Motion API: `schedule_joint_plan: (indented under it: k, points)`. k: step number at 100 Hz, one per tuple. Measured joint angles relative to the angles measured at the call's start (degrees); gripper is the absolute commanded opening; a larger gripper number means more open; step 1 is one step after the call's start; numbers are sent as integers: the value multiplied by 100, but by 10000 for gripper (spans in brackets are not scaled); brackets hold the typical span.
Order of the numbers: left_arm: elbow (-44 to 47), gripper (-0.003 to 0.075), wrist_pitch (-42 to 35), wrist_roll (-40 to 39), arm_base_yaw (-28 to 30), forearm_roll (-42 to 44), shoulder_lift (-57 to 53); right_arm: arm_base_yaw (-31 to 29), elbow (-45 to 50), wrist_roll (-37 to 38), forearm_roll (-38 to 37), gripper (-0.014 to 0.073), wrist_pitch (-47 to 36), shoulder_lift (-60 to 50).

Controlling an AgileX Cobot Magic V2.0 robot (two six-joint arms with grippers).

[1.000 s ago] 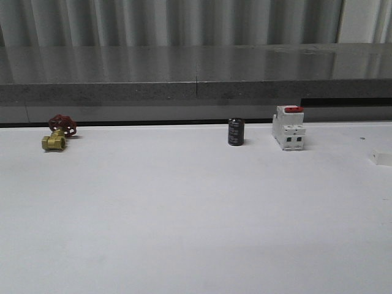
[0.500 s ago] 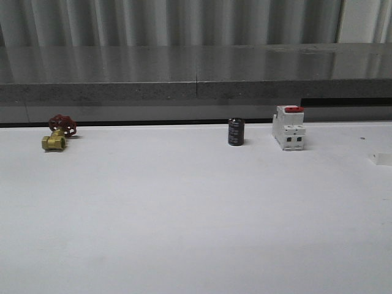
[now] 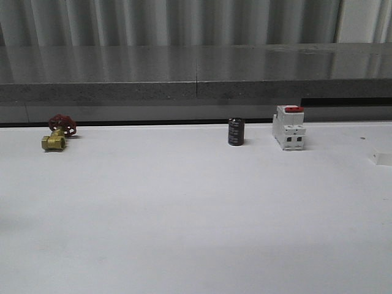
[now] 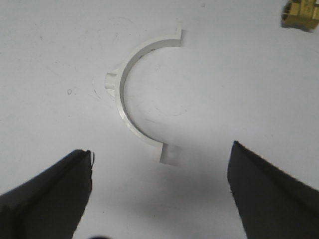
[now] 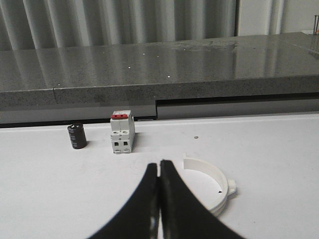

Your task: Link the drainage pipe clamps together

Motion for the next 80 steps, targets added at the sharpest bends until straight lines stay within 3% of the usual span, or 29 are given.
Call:
schedule_joint_plan:
  k: [33,80]
  points:
    - [-1244,554,121,1053,742,-489,1927,0,0,0,0,-67,0,0]
    - [-1878,554,58,1437,803,-524,3141,0,0,0,0,-67,0,0]
